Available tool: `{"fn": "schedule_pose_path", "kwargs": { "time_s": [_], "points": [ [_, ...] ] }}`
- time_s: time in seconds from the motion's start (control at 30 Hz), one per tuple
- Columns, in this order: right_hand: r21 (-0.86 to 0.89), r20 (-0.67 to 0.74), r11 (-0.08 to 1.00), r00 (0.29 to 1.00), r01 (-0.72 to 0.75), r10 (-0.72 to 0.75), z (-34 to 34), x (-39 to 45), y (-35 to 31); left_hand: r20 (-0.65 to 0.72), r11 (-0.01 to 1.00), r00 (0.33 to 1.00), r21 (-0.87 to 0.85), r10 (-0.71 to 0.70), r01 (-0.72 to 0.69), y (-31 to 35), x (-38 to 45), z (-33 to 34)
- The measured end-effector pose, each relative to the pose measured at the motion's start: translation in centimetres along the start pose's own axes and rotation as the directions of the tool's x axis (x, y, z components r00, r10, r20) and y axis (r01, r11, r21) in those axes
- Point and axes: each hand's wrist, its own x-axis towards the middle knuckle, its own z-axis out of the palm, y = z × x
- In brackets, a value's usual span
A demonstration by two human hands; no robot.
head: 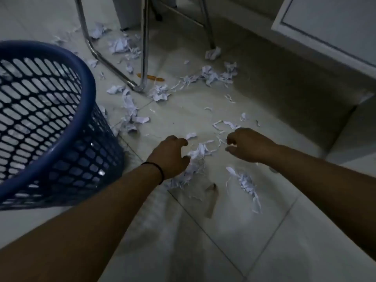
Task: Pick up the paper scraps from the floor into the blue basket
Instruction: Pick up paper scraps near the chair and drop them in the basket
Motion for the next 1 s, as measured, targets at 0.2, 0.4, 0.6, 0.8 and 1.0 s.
{"fn": "schedule_pose_path", "kwargs": {
  "time_s": [0.2, 0.4, 0.6, 0.8, 1.0],
  "points": [
    [-0.030, 0.075, 0.999, 0.997, 0.034, -0.032, 2.3, -0.5, -1.8, 0.007, 0.994, 0.994, 0.012, -0.109, 0.109, -0.9, -1.0, 3.0],
    [-0.097, 0.271, 0.992, 0.961, 0.081, -0.052, 4.7, -0.4, -1.3, 0.104, 0.952, 0.950, 0.120, -0.295, 0.283, -2.6, 0.6, 4.3],
    [-0.047, 0.434, 0.997, 0.900, 0.058, -0.032, 7.3, -0.4, -1.7, 0.133, 0.923, 0.917, 0.130, -0.377, 0.361, -2.7, 0.8, 6.7],
    [-0.020, 0.290, 0.999, 0.956, 0.051, -0.043, 10.3, -0.9, -2.3, 0.107, 0.947, 0.957, 0.208, -0.269, 0.243, -3.0, 1.4, 6.5],
    [-0.059, 0.239, 0.994, 0.968, 0.093, -0.076, 12.0, -1.3, -2.3, 0.003, 0.972, 0.974, 0.072, -0.224, 0.224, -4.0, 1.1, 6.8]
  ]
}}
